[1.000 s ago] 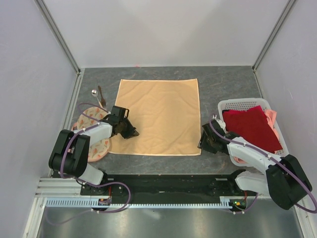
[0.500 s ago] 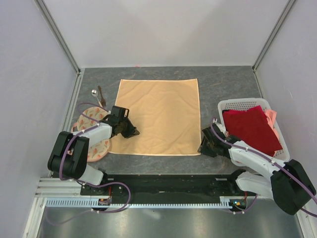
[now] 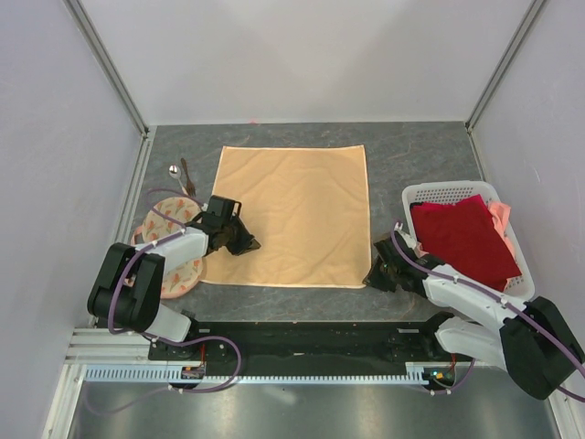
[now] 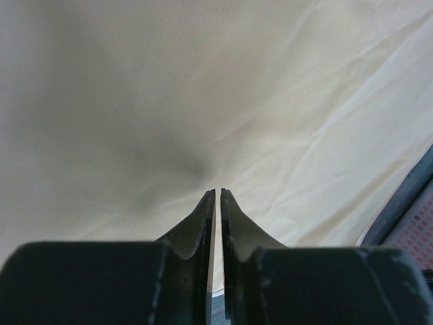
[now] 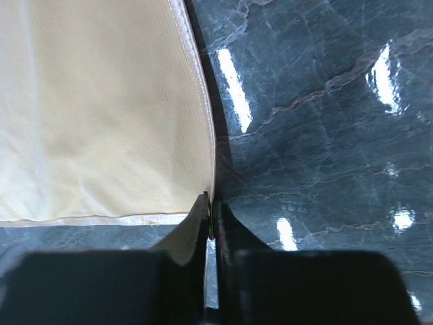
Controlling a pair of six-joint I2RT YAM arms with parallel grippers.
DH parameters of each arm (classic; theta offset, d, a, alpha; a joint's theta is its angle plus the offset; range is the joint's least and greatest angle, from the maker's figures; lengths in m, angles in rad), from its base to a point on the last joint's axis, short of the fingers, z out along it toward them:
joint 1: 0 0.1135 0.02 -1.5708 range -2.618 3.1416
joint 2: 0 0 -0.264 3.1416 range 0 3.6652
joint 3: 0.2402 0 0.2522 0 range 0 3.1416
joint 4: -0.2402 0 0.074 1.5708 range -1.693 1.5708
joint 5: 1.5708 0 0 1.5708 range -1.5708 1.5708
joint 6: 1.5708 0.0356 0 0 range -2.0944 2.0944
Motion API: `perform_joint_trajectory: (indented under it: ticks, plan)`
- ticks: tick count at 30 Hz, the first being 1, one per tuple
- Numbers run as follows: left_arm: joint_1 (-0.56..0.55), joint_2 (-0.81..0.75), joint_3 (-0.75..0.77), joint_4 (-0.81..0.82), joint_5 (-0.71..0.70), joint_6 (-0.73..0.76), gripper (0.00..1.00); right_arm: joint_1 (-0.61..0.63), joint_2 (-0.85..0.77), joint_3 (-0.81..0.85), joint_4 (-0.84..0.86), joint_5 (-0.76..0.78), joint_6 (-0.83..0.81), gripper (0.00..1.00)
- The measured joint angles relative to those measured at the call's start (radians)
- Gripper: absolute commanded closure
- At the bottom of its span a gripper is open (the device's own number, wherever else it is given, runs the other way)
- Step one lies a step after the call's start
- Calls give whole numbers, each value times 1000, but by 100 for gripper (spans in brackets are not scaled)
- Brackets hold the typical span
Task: Fold the napkin into a case and place the utensils inside
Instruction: Pick up the flattened napkin from the center of the board.
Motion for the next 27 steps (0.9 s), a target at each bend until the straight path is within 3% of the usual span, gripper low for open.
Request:
perform_joint_trajectory:
  ticks: [9,16,19,23,27]
  plan:
    - [-63,50,14,34,-1,0,87,7,-28,39,-106,133,-29,100]
    - [-146,214,161,69,26,-9,87,7,-112,110,-219,302,-98,100]
    - [-179,233,190,68,25,-9,82,7,-151,110,-253,334,-109,100]
    - [-195,169,191,8,9,0,74,7,-157,110,-279,358,-114,100]
    - [-193,-30,178,-121,-61,35,69,7,-156,110,-288,369,-117,100]
